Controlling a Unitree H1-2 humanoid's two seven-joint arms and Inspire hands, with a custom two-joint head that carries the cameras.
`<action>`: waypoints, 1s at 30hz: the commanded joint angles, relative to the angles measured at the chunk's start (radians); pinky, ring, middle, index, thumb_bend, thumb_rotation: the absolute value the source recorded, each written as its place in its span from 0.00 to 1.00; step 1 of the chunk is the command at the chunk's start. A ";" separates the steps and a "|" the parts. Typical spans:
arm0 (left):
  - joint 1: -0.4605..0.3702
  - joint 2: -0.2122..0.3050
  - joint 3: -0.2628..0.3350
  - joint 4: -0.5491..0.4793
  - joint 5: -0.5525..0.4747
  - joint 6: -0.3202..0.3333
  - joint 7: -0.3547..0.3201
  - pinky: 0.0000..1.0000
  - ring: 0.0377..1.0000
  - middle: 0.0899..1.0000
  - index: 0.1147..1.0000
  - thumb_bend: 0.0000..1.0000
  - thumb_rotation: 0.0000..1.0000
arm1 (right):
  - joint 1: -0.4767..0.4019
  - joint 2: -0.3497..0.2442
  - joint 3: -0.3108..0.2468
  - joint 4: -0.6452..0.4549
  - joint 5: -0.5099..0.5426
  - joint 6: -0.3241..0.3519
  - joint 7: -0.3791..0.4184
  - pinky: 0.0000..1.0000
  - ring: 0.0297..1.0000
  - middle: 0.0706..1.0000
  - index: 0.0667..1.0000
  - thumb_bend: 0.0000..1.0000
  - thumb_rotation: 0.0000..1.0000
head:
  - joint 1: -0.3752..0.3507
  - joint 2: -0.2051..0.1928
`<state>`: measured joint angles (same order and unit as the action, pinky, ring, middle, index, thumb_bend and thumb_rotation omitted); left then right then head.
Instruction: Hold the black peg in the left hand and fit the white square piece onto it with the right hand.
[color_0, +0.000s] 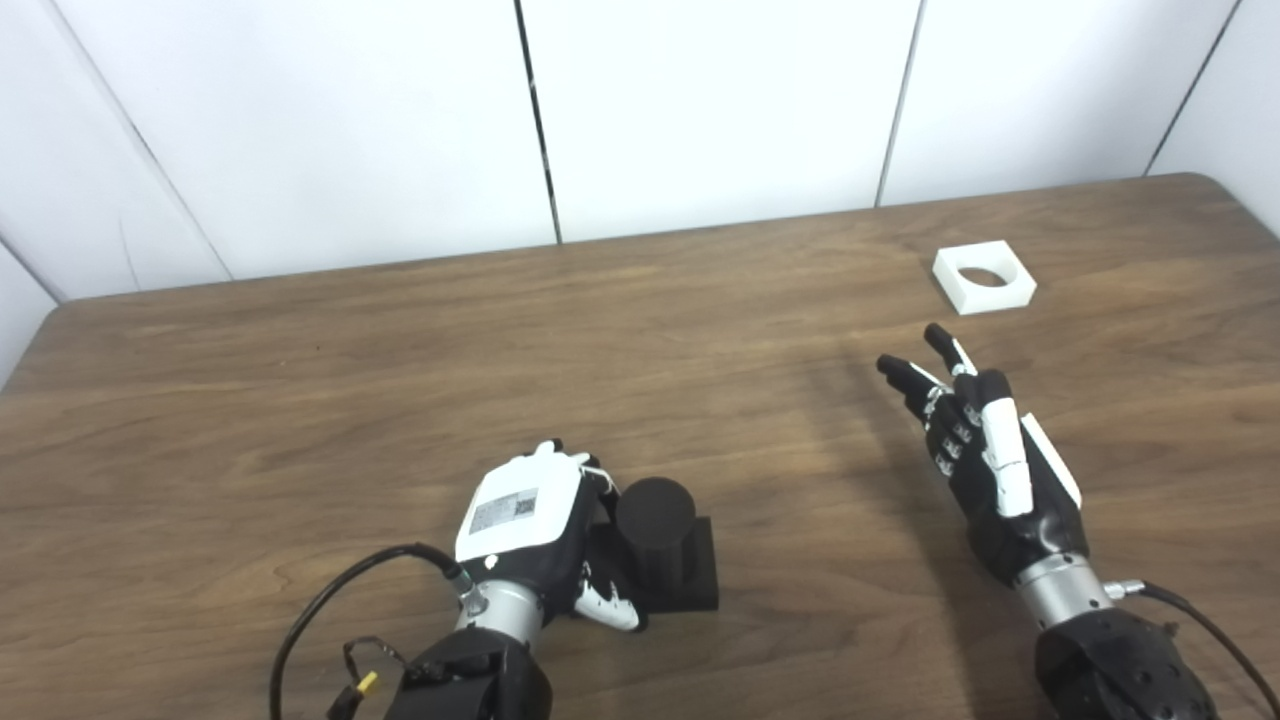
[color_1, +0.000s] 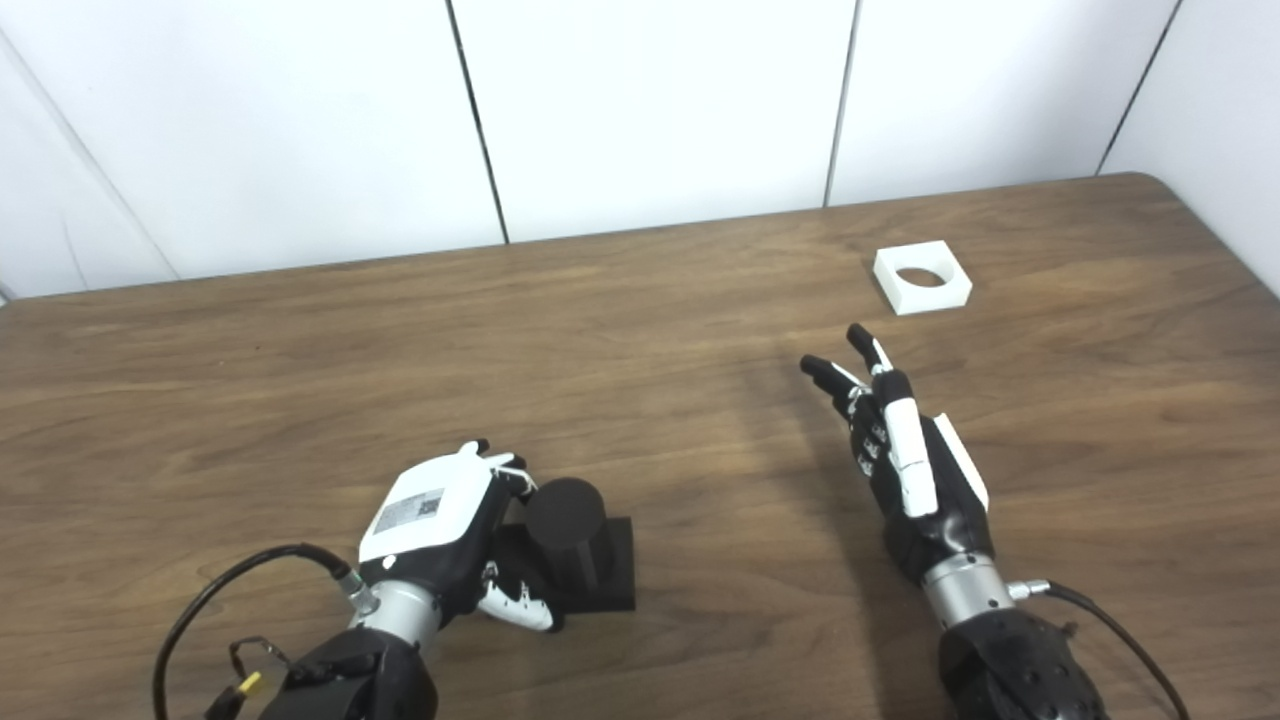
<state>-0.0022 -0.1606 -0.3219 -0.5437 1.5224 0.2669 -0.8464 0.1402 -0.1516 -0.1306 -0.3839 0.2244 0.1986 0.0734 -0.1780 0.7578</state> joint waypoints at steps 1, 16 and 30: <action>0.014 -0.008 0.003 0.002 0.012 -0.008 -0.022 1.00 1.00 0.88 0.42 0.52 0.05 | -0.019 -0.005 -0.011 -0.038 0.009 -0.018 -0.001 1.00 0.93 0.85 1.00 0.59 1.00 | -0.001 -0.001; 0.066 -0.103 -0.001 0.028 0.089 0.081 0.055 1.00 1.00 0.87 0.42 0.52 0.05 | -0.038 -0.035 -0.038 -0.033 0.034 -0.008 0.010 1.00 0.94 0.85 1.00 0.60 1.00 | 0.018 -0.028; 0.074 -0.089 -0.021 0.040 0.080 0.130 0.071 1.00 1.00 0.87 0.42 0.52 0.05 | -0.105 -0.146 -0.051 -0.040 -0.019 0.040 0.025 1.00 0.92 0.86 0.99 0.62 0.77 | -0.023 -0.063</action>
<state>0.0328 -0.1688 -0.3413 -0.5368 1.5748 0.3841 -0.7705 0.0927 -0.2412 -0.1703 -0.3833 0.2339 0.2384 0.0831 -0.2025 0.6933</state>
